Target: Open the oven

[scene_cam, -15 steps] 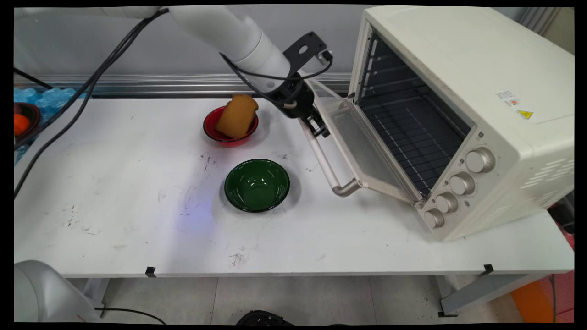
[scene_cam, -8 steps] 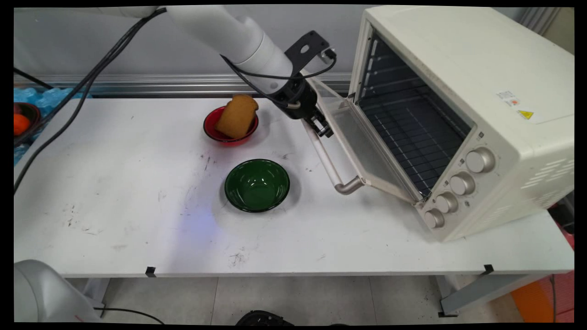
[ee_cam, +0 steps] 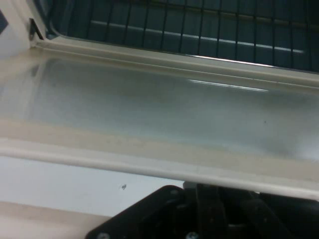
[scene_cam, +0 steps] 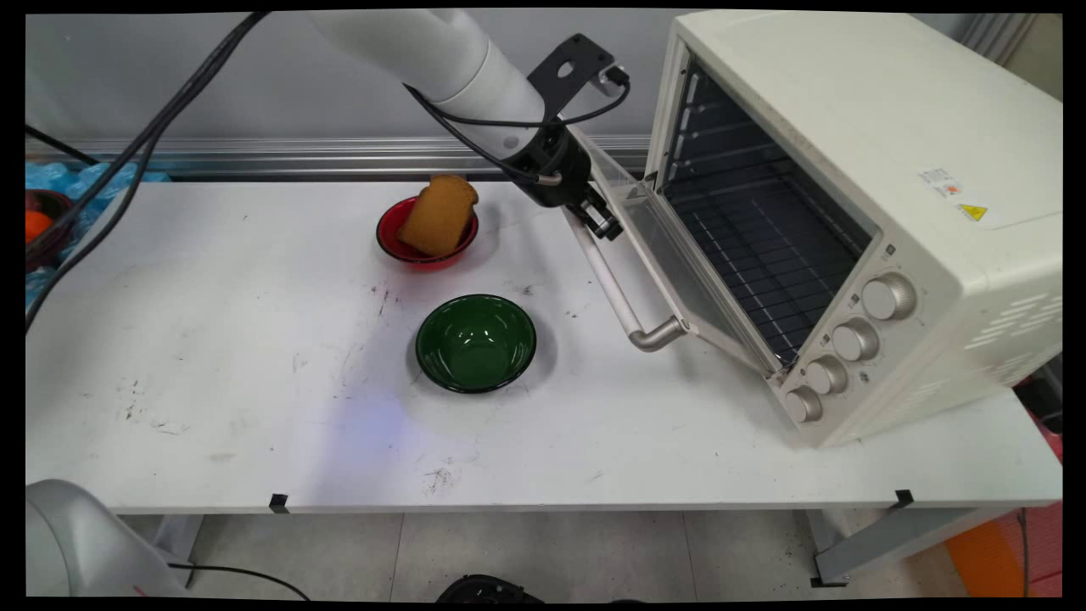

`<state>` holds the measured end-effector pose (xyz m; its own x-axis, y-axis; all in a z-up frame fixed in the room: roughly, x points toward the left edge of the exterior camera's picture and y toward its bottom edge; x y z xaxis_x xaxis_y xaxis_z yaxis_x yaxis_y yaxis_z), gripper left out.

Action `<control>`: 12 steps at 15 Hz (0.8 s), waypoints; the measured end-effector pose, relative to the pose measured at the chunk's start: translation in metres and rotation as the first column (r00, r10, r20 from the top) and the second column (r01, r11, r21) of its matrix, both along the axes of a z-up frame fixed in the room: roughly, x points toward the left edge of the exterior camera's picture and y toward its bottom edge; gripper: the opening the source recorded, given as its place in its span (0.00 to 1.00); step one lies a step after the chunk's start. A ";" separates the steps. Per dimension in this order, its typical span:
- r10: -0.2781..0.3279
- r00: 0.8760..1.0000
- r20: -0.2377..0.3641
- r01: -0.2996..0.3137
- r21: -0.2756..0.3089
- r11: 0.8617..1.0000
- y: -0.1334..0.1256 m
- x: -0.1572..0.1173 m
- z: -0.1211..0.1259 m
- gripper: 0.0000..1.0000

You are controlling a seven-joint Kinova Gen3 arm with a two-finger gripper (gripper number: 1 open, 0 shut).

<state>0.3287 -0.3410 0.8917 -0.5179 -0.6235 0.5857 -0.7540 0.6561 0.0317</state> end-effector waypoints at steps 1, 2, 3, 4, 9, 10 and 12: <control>0.003 1.000 0.001 -0.003 -0.002 1.000 0.001 0.000 0.002 0.00; 0.005 1.000 0.003 -0.005 -0.004 1.000 0.001 0.001 0.003 0.00; 0.006 1.000 0.005 -0.006 -0.005 1.000 0.002 0.002 0.005 0.00; 0.006 1.000 0.008 -0.006 -0.005 1.000 0.003 0.003 0.006 0.00; -0.008 1.000 0.026 0.008 0.002 1.000 0.009 0.011 0.007 0.00; -0.013 1.000 0.029 0.013 0.003 1.000 0.010 0.013 0.007 0.00; -0.031 0.999 0.037 0.031 0.007 0.999 0.013 0.017 0.007 0.00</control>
<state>0.3452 -0.3285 0.8982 -0.5581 -0.6107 0.5617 -0.7341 0.6790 0.0089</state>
